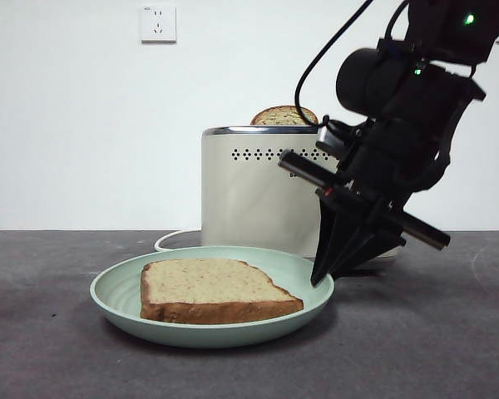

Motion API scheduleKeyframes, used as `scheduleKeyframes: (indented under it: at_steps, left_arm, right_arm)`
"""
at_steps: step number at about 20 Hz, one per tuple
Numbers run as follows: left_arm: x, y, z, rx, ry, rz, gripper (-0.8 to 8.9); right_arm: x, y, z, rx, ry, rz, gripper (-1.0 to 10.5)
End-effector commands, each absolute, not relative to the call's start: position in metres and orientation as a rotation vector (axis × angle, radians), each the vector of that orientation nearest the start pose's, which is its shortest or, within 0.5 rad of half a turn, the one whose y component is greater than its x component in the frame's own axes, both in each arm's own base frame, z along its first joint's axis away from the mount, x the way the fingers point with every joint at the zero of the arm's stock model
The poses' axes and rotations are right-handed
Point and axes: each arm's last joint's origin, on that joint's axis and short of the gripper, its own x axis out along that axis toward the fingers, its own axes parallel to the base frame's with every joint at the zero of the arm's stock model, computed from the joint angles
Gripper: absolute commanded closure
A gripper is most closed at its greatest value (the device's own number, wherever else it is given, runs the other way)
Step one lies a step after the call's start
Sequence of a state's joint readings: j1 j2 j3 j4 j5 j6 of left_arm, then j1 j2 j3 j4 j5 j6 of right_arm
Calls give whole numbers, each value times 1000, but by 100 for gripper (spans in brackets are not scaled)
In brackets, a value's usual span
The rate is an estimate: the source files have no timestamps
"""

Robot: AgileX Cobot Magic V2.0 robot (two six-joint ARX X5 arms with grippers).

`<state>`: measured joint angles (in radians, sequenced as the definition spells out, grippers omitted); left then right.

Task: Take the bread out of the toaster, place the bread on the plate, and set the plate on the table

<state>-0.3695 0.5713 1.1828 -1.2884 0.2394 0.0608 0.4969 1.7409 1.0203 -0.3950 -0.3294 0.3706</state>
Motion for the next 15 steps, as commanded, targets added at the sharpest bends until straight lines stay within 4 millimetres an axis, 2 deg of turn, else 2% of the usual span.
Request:
scheduleKeyframes:
  at_steps: [1, 5, 7, 9, 11, 15]
  left_arm:
    - [32, -20, 375, 114, 669, -612, 822]
    - [31, -19, 374, 115, 691, -611, 822]
    - [31, -19, 373, 116, 696, -611, 822]
    - [31, -19, 373, 116, 701, -611, 822]
    - [31, -19, 373, 116, 701, -611, 822]
    - [31, -19, 373, 116, 700, -611, 822]
  right_arm:
    - [290, 168, 155, 218, 1262, 507, 964]
    - [291, 167, 149, 184, 1261, 472, 961]
    - [290, 168, 151, 188, 1261, 480, 835]
    - [289, 167, 156, 191, 1245, 486, 605]
    - [287, 166, 169, 181, 1200, 511, 517]
    - [271, 158, 218, 170, 1062, 572, 504]
